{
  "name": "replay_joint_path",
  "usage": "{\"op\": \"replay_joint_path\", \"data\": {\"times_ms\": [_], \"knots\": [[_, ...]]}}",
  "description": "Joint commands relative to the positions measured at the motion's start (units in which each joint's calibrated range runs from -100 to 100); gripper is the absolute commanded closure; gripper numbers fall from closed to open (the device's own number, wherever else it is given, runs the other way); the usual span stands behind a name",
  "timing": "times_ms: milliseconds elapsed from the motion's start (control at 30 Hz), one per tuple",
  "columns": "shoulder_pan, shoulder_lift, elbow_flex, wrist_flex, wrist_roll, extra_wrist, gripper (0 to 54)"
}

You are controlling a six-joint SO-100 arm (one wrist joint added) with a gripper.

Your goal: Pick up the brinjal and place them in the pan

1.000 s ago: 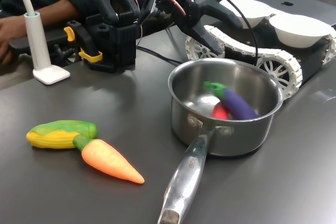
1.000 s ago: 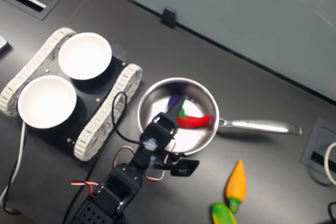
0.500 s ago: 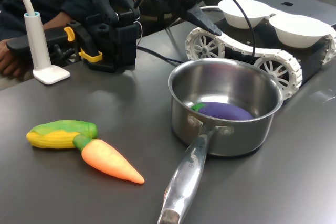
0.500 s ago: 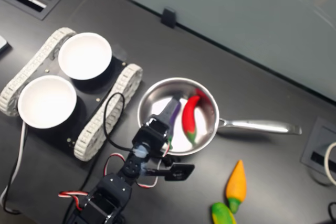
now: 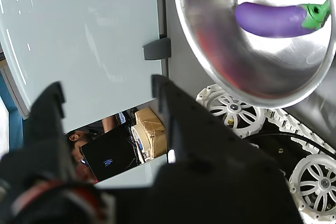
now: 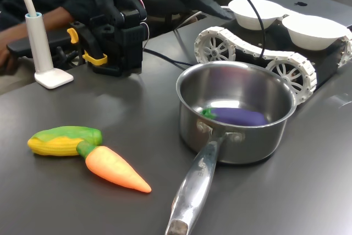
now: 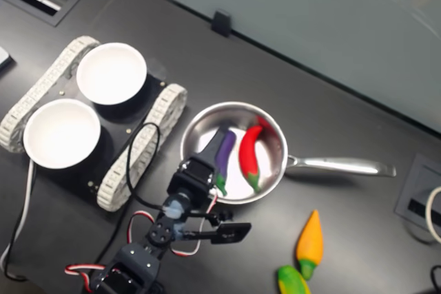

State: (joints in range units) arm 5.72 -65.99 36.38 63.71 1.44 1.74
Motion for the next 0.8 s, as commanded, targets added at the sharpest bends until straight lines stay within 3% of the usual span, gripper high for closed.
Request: {"op": "replay_joint_path", "data": {"times_ms": [0,67,167,400,767], "knots": [[0.7,-3.7,-1.8,-2.8,1.4,-0.7,44.3],[0.5,-5.4,-1.4,-2.8,1.7,-0.7,47.7],[0.7,-7.9,-0.4,-3.0,0.9,-0.7,47.0],[0.0,-13.6,2.0,-2.8,0.2,-0.7,53.4],[-4.1,-19.8,4.2,0.2,0.0,-0.7,53.4]]}}
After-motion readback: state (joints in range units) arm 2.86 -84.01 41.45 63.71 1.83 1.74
